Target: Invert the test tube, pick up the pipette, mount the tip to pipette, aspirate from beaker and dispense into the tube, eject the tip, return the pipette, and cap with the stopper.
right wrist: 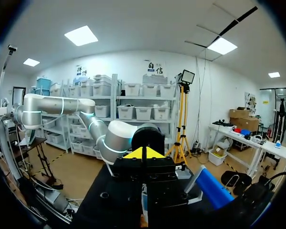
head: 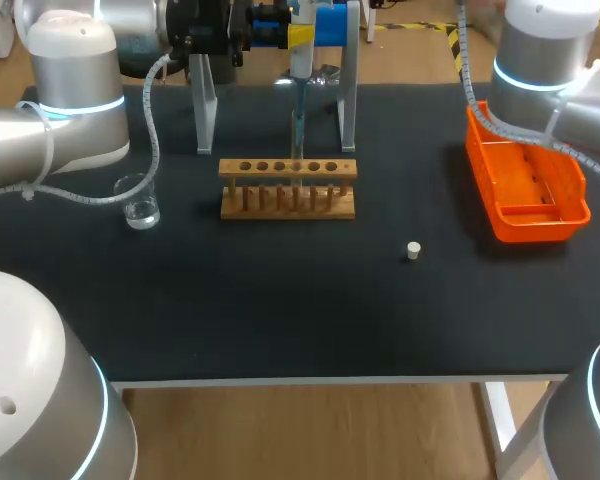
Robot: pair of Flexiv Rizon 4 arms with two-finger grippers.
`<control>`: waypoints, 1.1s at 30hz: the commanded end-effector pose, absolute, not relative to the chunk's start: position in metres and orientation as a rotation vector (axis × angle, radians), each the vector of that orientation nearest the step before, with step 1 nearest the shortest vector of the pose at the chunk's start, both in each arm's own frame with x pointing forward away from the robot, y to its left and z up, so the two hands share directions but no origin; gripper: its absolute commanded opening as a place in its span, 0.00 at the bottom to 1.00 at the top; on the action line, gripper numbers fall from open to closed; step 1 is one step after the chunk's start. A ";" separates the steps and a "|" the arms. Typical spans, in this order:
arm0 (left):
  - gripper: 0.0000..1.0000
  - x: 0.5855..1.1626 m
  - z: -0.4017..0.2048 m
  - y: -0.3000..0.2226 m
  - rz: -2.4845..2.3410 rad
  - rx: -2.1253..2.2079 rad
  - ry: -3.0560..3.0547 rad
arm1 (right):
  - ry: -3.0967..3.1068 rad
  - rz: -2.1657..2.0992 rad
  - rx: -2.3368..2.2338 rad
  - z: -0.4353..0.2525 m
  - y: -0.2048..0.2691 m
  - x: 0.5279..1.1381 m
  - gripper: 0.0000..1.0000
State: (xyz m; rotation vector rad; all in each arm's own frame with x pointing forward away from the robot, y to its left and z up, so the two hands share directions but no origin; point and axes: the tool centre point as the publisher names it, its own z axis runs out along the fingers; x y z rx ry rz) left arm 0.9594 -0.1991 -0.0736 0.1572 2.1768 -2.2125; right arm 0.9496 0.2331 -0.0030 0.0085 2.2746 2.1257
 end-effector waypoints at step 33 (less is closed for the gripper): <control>0.00 0.961 -0.073 -0.199 -2.214 0.163 2.181 | 2.317 2.145 0.060 -0.038 0.232 0.949 0.00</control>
